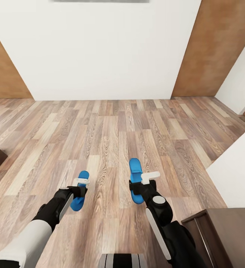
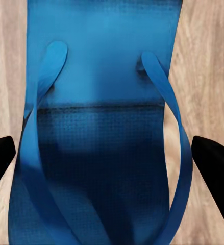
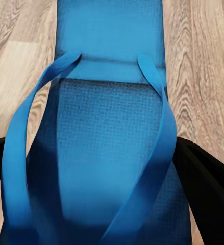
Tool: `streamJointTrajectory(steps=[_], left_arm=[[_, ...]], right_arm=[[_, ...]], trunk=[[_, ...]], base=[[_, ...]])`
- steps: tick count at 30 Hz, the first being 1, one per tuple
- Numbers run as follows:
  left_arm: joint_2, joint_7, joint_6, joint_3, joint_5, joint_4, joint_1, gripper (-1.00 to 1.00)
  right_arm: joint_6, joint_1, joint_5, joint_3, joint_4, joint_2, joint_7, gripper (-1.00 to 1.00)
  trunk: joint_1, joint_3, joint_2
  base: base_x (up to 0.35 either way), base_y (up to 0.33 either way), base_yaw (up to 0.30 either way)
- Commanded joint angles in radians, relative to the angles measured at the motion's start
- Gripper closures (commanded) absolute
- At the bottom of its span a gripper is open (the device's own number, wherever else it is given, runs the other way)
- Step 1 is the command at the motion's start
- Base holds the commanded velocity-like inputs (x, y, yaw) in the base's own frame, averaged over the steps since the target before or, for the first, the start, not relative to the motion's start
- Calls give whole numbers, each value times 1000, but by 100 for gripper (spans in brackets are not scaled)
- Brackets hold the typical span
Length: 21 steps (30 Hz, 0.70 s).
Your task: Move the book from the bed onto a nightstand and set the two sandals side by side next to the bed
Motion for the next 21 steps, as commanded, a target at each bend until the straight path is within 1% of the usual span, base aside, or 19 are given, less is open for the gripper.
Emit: streamJointTrajectory(steps=[1, 9, 21], left_arm=[[3, -1, 11, -3, 3, -9, 0, 100], [17, 0, 55, -3, 2, -65, 1, 100], [24, 0, 66, -3, 2, -79, 1, 100]], right_arm=[[5, -1, -4, 2, -1, 0, -7, 100], [5, -1, -6, 8, -1, 0, -6, 100], [4, -1, -5, 17, 28, 1, -5, 100]], trunk=[[-1, 3, 0], [-4, 34, 2], [-10, 81, 5]], base=[[0, 0, 0], [0, 0, 0], [0, 0, 0]])
